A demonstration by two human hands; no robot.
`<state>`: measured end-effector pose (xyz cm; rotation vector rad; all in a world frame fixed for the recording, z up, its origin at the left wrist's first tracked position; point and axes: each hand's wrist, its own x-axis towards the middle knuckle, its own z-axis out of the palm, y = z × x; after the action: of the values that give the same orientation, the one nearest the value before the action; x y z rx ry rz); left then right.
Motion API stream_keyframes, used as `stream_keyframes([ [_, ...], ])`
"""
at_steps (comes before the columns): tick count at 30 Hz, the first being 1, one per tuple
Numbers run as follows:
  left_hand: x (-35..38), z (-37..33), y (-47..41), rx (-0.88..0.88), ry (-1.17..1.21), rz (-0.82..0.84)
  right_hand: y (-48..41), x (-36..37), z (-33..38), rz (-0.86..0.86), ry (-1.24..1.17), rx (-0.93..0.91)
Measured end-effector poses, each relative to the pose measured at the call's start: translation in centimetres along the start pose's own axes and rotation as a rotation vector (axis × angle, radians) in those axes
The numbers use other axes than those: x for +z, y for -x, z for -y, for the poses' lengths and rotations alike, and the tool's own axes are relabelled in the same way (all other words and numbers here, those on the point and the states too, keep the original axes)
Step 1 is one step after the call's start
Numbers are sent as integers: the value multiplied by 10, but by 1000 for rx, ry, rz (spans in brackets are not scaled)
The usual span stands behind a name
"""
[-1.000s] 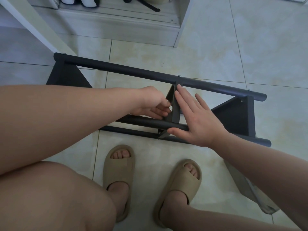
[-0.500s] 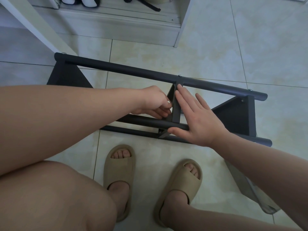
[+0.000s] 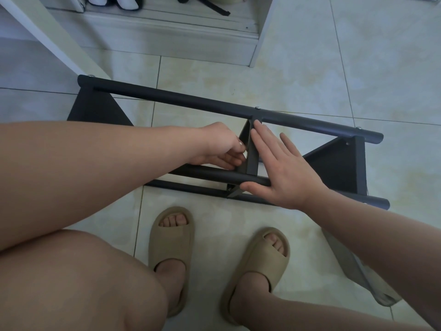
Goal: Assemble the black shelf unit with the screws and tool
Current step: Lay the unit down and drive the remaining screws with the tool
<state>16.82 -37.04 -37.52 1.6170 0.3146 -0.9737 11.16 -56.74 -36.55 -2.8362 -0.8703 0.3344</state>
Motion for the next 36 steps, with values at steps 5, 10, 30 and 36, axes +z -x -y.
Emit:
stream_keyframes([
  [5, -1, 0, 1, -52, 26, 26, 0, 0, 1, 8, 10, 1],
  [10, -2, -2, 3, -60, -23, 45, 0, -1, 1, 8, 10, 1],
  [30, -11, -4, 19, 68, -551, 160, 0, 1, 1, 0, 11, 1],
  [36, -12, -3, 20, 82, -652, 188, 0, 1, 1, -6, 20, -3],
])
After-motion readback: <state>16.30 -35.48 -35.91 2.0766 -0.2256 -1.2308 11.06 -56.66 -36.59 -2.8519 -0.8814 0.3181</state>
